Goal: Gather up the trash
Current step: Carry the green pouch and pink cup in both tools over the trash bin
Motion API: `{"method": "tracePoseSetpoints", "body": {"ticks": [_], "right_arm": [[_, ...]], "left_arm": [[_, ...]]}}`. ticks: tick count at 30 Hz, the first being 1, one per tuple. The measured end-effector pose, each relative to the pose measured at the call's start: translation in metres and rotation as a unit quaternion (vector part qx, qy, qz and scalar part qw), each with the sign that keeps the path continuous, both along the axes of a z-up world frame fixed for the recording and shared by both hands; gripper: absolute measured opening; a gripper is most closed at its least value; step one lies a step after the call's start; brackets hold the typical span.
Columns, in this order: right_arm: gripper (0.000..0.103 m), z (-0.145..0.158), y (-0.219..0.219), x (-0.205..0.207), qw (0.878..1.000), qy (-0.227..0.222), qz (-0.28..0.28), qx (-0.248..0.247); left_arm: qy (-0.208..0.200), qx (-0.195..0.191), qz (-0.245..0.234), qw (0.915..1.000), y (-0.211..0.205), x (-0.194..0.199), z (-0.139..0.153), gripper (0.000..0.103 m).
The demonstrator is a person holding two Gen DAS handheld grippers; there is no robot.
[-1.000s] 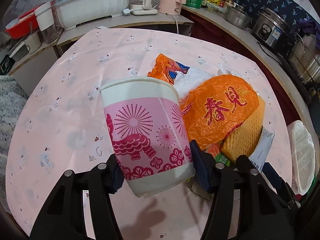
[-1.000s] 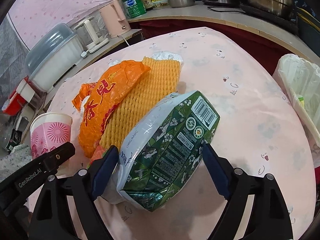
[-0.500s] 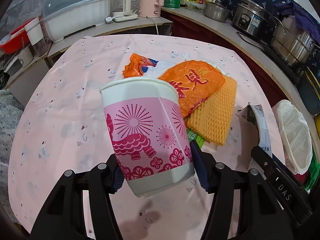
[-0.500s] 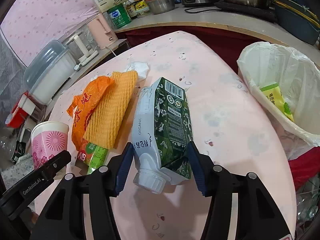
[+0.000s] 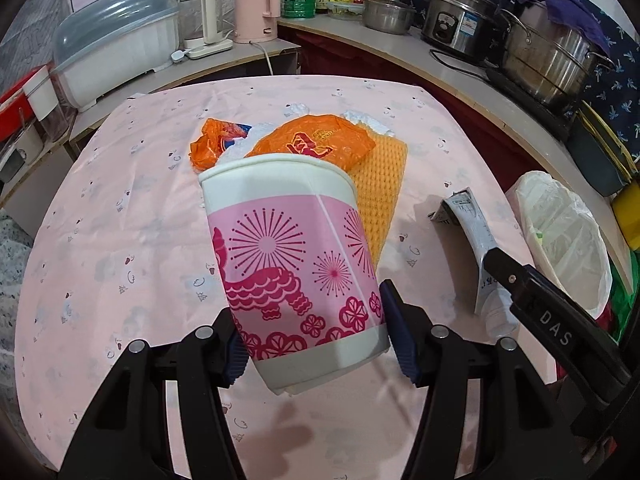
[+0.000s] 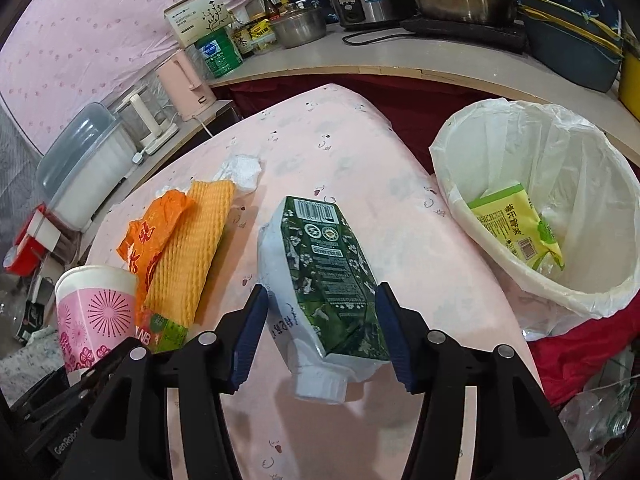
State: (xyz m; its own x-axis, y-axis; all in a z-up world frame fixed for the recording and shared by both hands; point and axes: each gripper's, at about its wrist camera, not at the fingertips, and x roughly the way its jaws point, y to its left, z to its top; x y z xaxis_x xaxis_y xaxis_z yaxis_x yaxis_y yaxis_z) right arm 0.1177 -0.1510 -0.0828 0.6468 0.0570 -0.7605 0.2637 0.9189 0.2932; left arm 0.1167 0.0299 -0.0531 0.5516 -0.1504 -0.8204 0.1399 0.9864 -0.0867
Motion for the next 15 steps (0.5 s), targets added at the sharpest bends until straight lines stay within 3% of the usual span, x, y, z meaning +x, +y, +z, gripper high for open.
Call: {"method": "tracePoseSetpoints", "body": {"ticks": [10,15], "right_arm": [[0.061,-0.013,0.011,0.031,0.999,0.022,0.020,-0.039],[0.043,-0.009,0.011,0.027,0.999,0.007,0.023,-0.047]], "left_arm": [[0.010,0.007,-0.004,0.9999,-0.004,0.003,-0.008,0.056],[0.011,0.008,-0.003,0.9999,-0.005,0.005,-0.008,0.056]]}}
